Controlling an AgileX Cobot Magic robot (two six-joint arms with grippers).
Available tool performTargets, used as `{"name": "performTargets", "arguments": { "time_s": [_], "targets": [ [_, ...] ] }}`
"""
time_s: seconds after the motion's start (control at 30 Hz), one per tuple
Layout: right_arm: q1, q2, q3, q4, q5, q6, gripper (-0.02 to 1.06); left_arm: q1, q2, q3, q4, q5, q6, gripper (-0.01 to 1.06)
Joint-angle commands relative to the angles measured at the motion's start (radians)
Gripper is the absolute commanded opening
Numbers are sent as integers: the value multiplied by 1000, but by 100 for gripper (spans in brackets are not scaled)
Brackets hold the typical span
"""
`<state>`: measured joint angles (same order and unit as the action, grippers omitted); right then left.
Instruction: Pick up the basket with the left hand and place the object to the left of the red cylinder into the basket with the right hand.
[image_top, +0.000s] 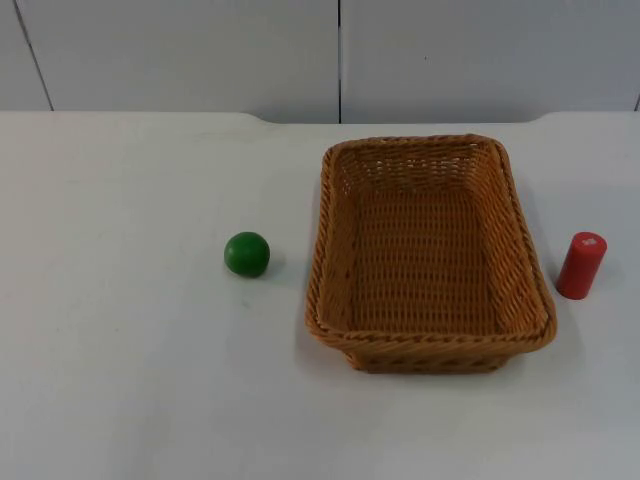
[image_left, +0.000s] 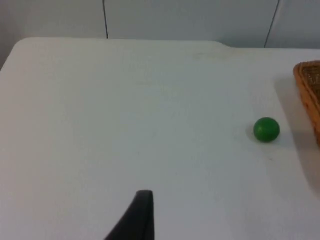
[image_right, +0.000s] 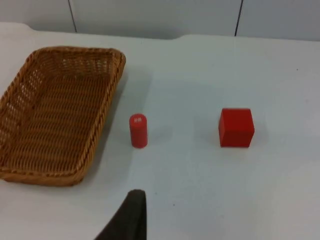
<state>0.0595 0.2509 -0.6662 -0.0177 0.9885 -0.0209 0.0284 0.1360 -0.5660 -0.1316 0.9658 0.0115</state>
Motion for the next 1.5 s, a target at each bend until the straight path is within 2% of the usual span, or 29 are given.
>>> {"name": "performTargets", "arguments": {
  "time_s": [0.0, 0.03, 0.17, 0.33, 0.5, 0.73, 1.1, 1.27, 1.43, 1.47],
  "targets": [
    [-6, 104, -52, -1, -52, -13, 105, 2, 109, -35, -45, -68, -19, 105],
    [-6, 104, -52, -1, -52, -13, 105, 2, 109, -35, -45, -68, -19, 105],
    [-6, 282, -130, 1, -58, -13, 105, 2, 316, -123, -73, -160, -19, 105],
    [-6, 417, -141, 1, -81, -13, 105, 2, 508, -202, -73, -192, -11, 105],
    [-6, 550, -141, 1, -119, -13, 105, 2, 691, -226, -90, -202, 15, 105],
    [-6, 671, -141, 3, -125, -13, 105, 2, 826, -226, -182, -231, 94, 105],
    [-6, 690, -141, 5, -122, -13, 105, -3, 928, -248, -257, -266, 156, 105],
    [-6, 690, -141, 5, -128, -13, 105, -63, 1068, -356, -257, -266, 158, 102],
    [-6, 690, -141, 5, -132, -7, 105, -171, 1333, -595, -249, -262, 158, 100],
    [-6, 690, -141, 5, -132, -7, 105, -171, 1333, -595, -249, -262, 158, 100]
  ]
}}
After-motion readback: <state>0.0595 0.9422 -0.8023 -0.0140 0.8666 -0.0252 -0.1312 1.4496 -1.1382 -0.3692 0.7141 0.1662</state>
